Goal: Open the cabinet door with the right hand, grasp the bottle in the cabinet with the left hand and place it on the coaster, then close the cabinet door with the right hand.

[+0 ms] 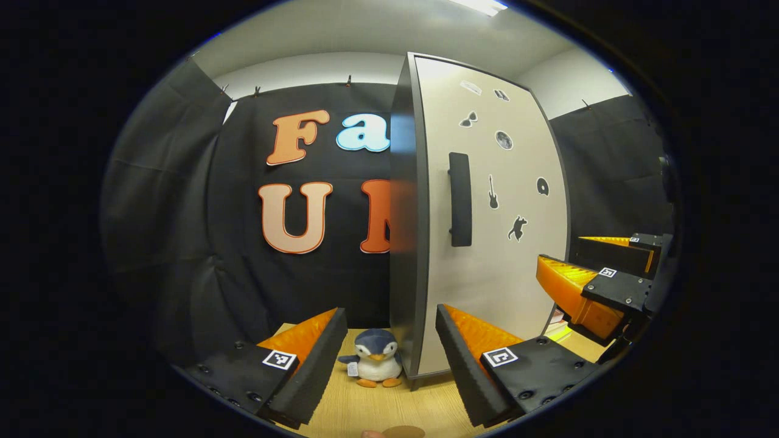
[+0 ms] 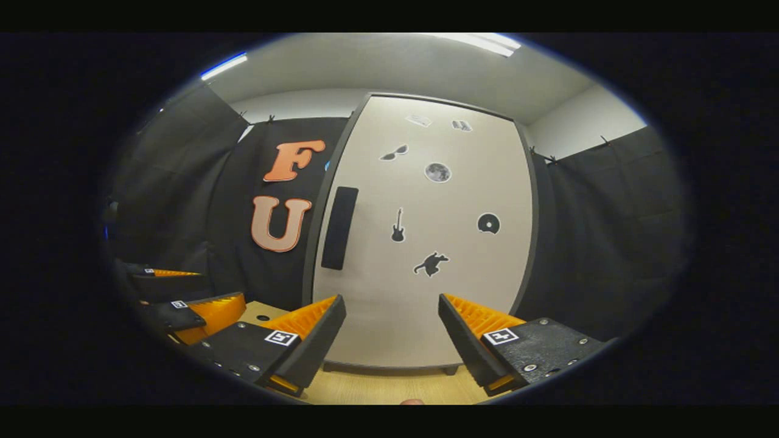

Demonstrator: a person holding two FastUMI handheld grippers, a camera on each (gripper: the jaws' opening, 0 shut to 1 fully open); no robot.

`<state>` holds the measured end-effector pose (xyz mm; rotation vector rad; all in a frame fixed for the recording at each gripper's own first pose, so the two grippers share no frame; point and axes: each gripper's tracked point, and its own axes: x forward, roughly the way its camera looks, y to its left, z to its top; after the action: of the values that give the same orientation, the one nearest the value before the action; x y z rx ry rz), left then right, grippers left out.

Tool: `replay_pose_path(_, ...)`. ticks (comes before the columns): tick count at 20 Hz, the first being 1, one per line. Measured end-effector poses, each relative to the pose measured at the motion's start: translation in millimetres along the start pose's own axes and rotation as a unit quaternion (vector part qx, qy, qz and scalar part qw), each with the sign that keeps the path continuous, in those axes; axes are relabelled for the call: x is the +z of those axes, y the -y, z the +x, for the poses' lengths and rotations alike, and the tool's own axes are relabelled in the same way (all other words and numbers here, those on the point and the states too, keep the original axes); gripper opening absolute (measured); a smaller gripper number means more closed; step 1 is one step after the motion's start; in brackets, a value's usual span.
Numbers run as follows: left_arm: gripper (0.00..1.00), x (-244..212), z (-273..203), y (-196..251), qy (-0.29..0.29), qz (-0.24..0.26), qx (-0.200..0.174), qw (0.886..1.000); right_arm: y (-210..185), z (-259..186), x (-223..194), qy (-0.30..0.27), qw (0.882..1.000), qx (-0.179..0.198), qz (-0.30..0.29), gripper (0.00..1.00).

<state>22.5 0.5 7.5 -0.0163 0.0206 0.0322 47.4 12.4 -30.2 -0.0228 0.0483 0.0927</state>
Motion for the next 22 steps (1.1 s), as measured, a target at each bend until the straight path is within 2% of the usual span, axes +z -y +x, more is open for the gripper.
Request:
replay_pose_path(12, 0.96, -2, 0, -28, -0.001, 0.004, 0.030, 1.000, -41, 51, 8, -0.017, 0.998, 0.042, 0.046, 0.95)
replay_pose_path(22, 0.96, -12, -5, -54, -0.010, -0.004, 0.055, 0.998, -71, 100, 46, 0.004, 0.996, 0.055, 0.068, 0.94)
